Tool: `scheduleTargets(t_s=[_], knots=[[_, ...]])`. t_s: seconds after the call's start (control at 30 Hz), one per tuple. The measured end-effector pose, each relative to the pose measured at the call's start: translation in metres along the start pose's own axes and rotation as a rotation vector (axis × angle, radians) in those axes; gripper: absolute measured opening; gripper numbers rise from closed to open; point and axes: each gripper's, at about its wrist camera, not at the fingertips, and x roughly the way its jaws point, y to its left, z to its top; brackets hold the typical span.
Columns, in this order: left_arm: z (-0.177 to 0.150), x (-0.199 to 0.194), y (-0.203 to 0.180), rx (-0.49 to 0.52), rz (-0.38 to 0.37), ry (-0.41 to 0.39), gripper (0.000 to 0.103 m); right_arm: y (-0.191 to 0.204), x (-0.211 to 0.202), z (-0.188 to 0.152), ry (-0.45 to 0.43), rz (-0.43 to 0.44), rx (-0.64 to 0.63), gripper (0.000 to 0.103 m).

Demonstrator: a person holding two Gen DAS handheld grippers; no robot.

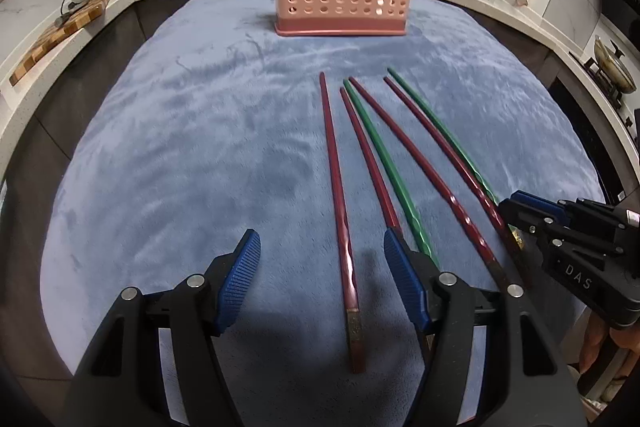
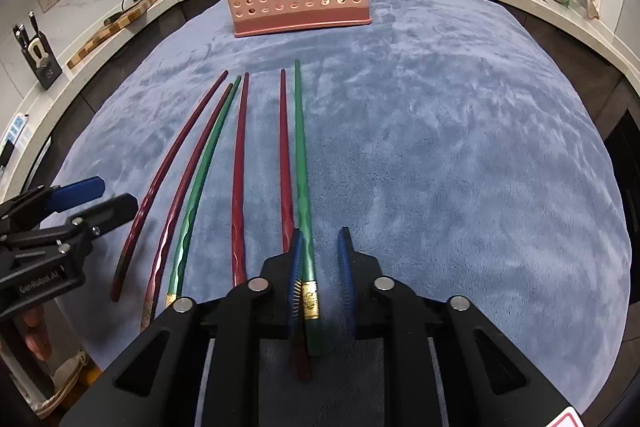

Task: Organize utensils
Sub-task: 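Grasp a maroon chopstick with the left tool while the right tool grasps a green one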

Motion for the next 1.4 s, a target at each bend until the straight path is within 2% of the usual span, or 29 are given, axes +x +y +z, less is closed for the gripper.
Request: scheduleTargets(t_s=[0.1,0.57,0.63,0.83,0.9,1.07,1.4], knots=[[-0.003,0.004,-0.001,0.003,0.001,0.013,0.061,0.004,0.003,-0.005,0.017,0.002,-0.013,0.011],[-0.021,0.005,0.001,0.005,0.007,0.051,0.059,0.001,-0.002,-0.021,0.03,0.008,-0.002,0.01],[-0.023,0.005,0.0,0.008,0.012,0.054,0.056,0.0,-0.003,-0.023,0.03,0.01,0.003,0.01],[-0.026,0.004,0.002,0.01,0.017,0.058,0.036,0.0,-0.004,-0.024,0.028,0.013,0.008,0.008],[-0.027,0.003,0.002,0.014,0.013,0.06,0.026,0.0,-0.005,-0.025,0.027,0.015,0.009,0.008],[-0.028,0.001,-0.001,0.028,0.001,0.062,0.009,0.0,-0.007,-0.026,0.023,0.019,0.01,0.008],[-0.023,-0.013,-0.009,0.062,0.008,0.031,0.007,-0.001,-0.021,-0.024,-0.005,0.037,0.019,0.007]])
